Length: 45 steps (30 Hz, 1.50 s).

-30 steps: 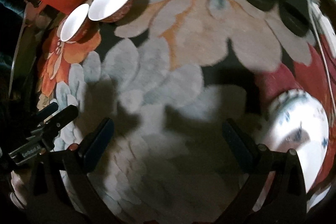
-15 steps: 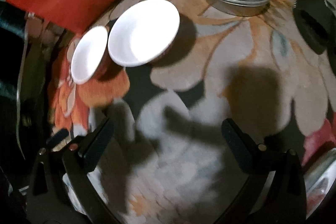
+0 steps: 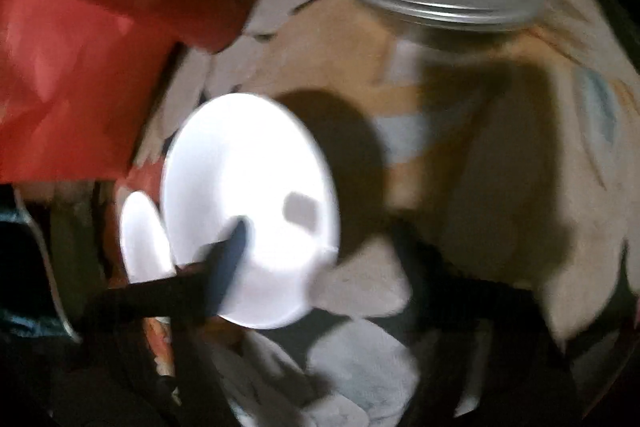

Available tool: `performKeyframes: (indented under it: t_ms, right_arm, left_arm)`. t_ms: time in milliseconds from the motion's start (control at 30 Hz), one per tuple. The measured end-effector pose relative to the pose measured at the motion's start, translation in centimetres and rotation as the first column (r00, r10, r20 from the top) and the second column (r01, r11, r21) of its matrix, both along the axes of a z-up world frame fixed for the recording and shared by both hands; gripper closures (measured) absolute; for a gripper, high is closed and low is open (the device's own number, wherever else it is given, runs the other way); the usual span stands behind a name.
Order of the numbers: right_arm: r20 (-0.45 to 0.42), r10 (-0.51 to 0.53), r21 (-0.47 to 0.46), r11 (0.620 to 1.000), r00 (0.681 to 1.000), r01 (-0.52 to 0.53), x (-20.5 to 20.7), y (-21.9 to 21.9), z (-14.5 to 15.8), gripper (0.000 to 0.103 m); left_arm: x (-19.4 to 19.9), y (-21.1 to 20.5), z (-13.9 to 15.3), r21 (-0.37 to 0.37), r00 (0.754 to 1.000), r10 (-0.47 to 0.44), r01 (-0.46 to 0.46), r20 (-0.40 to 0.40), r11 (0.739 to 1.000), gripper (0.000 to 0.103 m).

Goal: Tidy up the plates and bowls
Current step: 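Grip the white bowl's rim with both tools from opposite sides, then lift the white bowl with both tools and carry it to the stack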

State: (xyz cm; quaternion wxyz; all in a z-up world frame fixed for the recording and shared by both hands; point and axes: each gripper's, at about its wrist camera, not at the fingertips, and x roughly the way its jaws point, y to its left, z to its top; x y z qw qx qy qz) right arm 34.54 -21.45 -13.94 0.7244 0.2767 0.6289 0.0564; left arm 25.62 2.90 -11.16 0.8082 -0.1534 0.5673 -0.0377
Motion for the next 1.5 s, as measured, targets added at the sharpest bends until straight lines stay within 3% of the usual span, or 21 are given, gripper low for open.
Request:
performKeyframes:
  t_ms: [33, 67, 167, 300, 433, 467, 600, 700, 800, 833, 867, 1000, 1167, 1233, 1333, 1433, 1500]
  right_arm:
    - [-0.010, 0.021, -0.009, 1.000, 1.000, -0.021, 0.2, 0.3, -0.1, 0.090]
    - [-0.012, 0.036, -0.054, 0.998, 0.999, -0.036, 0.0, 0.6, -0.1, 0.089]
    - [0.003, 0.087, -0.057, 0.995, 0.996, -0.087, -0.7, 1.1, -0.2, 0.089]
    - [-0.039, 0.184, 0.028, 0.983, 0.982, -0.183, -3.4, 1.6, -0.7, 0.089]
    - [-0.054, 0.355, 0.091, 0.933, 0.933, -0.349, -7.3, 3.4, -1.0, 0.091]
    - [-0.045, 0.415, 0.096, 0.907, 0.909, -0.409, -8.5, 4.3, -0.9, 0.091]
    - [0.004, 0.541, 0.058, 0.839, 0.841, -0.540, -11.0, 6.6, -0.4, 0.090]
    - [0.041, 0.590, 0.013, 0.807, 0.806, -0.591, -12.3, 7.7, 0.2, 0.088]
    - [0.042, 0.605, -0.042, 0.796, 0.795, -0.603, -12.9, 8.5, 0.2, 0.088]
    - [0.042, 0.604, -0.055, 0.797, 0.796, -0.601, -13.0, 8.7, 0.2, 0.088]
    - [0.046, 0.602, -0.073, 0.798, 0.797, -0.598, -13.2, 9.2, 0.3, 0.088]
    - [0.066, 0.574, -0.120, 0.816, 0.816, -0.565, -12.9, 9.5, 0.1, 0.087]
    - [0.016, 0.497, 0.022, 0.867, 0.868, -0.497, -13.6, 7.4, 0.6, 0.088]
    - [-0.022, 0.513, 0.057, 0.857, 0.858, -0.511, -14.7, 7.6, 1.2, 0.087]
    - [-0.055, 0.575, 0.029, 0.818, 0.817, -0.574, -16.1, 8.5, 1.5, 0.087]
    - [-0.070, 0.607, -0.060, 0.790, 0.792, -0.611, -17.3, 9.7, 1.1, 0.087]
    - [-0.053, 0.618, -0.133, 0.774, 0.784, -0.619, -17.8, 9.7, 1.0, 0.086]
  left_arm:
    - [-0.1, 0.1, 0.0, -0.001, 1.000, 0.000, 0.000, 0.001, 1.000, 0.002]
    - [-0.2, 0.2, 0.0, 0.000, 1.000, 0.001, -0.001, 0.000, 1.000, 0.002]
    - [-0.4, 0.5, -0.4, 0.000, 1.000, 0.005, -0.005, -0.010, 1.000, 0.002]
    - [-1.1, 0.6, -0.8, -0.020, 1.000, -0.003, 0.002, -0.018, 1.000, 0.002]
    - [-1.7, 0.4, -1.5, -0.062, 0.999, -0.009, 0.007, -0.033, 0.998, 0.002]
    - [-1.7, 0.4, -1.7, -0.066, 0.999, -0.010, 0.007, -0.038, 0.998, 0.002]
    - [-2.0, 0.0, -3.1, -0.086, 0.996, -0.021, 0.013, -0.085, 0.996, 0.004]
    - [-2.1, -0.2, -4.1, -0.096, 0.993, -0.035, 0.024, -0.116, 0.995, 0.026]
    - [-1.9, -0.4, -3.9, -0.086, 0.994, -0.052, 0.044, -0.092, 0.995, 0.062]
    - [-1.6, -0.7, -3.9, -0.095, 0.993, -0.070, 0.060, -0.099, 0.994, 0.080]
    - [-1.5, -1.0, -3.8, -0.095, 0.991, -0.084, 0.075, -0.101, 0.993, 0.083]
    - [-2.1, -1.2, -3.1, -0.091, 0.991, -0.102, 0.094, -0.085, 0.991, 0.083]
    - [-5.2, -0.6, -1.8, -0.145, 0.982, -0.137, 0.118, -0.129, 0.982, 0.083]
    - [-7.0, -0.6, -1.6, -0.148, 0.976, -0.159, 0.137, -0.148, 0.979, 0.083]
    - [-9.4, -0.7, -2.5, -0.140, 0.967, -0.177, 0.153, -0.183, 0.978, 0.083]
    - [-10.5, -0.2, -4.2, -0.150, 0.966, -0.140, 0.109, -0.217, 0.983, 0.080]
    - [-10.6, 0.0, -4.2, -0.158, 0.974, -0.117, 0.086, -0.196, 0.984, 0.078]
